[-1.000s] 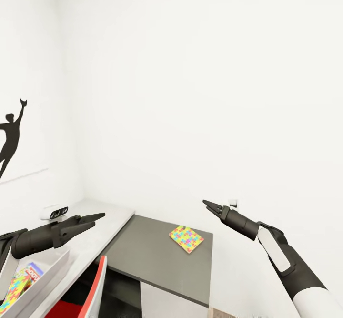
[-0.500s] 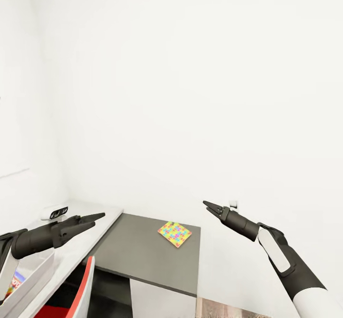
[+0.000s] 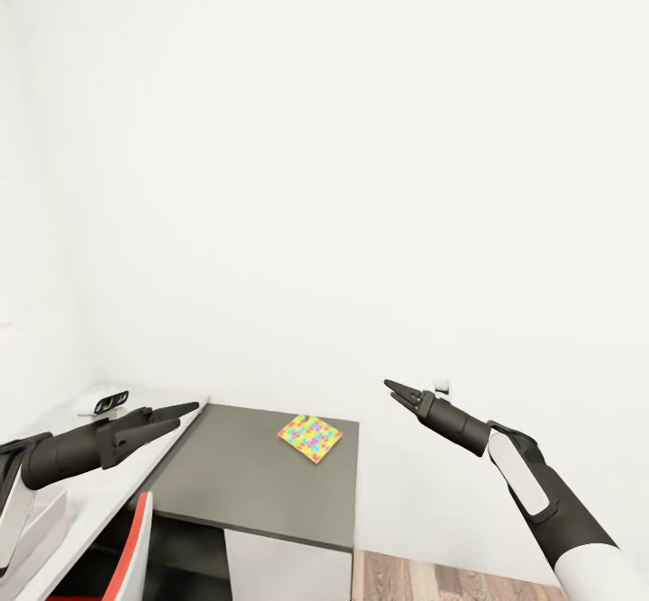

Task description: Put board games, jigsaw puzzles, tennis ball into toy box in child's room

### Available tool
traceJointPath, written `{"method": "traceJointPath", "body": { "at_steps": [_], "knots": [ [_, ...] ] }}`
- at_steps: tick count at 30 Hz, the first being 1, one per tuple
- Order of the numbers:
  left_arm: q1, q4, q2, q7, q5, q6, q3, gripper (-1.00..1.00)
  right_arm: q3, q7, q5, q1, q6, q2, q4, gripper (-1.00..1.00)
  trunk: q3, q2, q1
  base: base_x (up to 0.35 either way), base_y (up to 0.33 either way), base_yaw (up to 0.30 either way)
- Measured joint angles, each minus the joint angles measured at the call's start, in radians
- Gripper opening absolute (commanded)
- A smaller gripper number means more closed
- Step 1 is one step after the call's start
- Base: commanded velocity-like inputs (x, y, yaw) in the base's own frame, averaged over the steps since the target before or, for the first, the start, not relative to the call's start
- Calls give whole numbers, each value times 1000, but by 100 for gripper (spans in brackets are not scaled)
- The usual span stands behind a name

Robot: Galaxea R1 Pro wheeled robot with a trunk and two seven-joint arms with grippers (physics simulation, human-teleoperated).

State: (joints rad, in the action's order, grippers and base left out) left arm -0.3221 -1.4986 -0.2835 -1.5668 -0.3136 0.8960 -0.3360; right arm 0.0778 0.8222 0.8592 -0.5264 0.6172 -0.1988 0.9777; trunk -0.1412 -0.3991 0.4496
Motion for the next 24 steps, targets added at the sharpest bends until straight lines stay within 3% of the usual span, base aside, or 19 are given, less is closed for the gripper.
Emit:
{"method": "traceJointPath", "body": {
  "at_steps": [24],
  "knots": [
    [0, 0, 0, 0, 0, 0, 0, 100, -8, 0, 0, 0, -1, 0, -10, 100, 30, 0, 0, 0, 0, -184]
  ]
}}
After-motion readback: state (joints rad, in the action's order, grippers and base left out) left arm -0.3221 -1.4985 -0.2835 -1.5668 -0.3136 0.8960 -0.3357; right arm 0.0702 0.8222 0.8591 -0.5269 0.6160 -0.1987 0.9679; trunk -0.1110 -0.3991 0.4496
